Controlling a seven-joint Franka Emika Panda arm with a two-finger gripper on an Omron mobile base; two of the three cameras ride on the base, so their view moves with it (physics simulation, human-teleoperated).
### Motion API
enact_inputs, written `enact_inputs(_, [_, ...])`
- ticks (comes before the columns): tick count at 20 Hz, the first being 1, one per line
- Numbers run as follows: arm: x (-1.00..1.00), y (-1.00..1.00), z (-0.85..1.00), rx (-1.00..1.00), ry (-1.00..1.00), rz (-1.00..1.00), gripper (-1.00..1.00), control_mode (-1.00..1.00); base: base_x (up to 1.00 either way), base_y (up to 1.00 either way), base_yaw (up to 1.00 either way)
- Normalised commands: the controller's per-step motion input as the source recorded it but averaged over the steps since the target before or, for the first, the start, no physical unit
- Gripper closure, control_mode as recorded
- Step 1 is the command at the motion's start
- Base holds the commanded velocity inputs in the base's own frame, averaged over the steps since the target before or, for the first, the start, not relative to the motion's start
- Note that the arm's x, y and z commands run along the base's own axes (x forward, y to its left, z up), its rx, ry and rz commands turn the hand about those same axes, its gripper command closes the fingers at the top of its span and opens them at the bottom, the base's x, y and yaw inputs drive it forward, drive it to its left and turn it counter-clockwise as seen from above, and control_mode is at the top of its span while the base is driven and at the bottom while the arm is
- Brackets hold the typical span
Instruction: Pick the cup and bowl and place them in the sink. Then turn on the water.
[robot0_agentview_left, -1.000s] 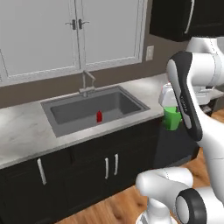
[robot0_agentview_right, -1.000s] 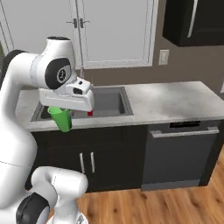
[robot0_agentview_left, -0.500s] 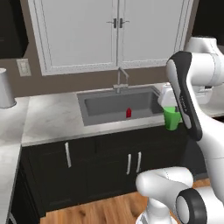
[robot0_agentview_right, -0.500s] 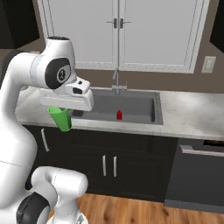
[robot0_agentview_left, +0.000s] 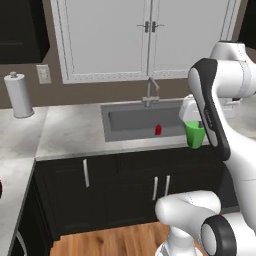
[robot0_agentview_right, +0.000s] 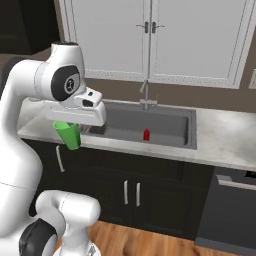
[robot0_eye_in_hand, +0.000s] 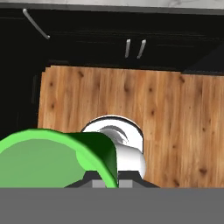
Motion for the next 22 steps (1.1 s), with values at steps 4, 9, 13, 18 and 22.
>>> enact_inputs(4, [0.0,0.0,0.0,0.0,0.0,0.0,1.0,1.0,0.21,-0.34,0.02])
enact_inputs(9, [0.0,0.0,0.0,0.0,0.0,0.0,1.0,1.0,0.32,-0.26,0.0])
enact_inputs(13, [0.0,0.0,0.0,0.0,0.0,0.0,1.0,1.0,0.36,-0.01,0.0])
enact_inputs(18, [0.0,0.0,0.0,0.0,0.0,0.0,1.0,1.0,0.48,0.11,-0.01])
enact_inputs(22, [0.0,0.0,0.0,0.0,0.0,0.0,1.0,1.0,0.5,0.17,-0.02])
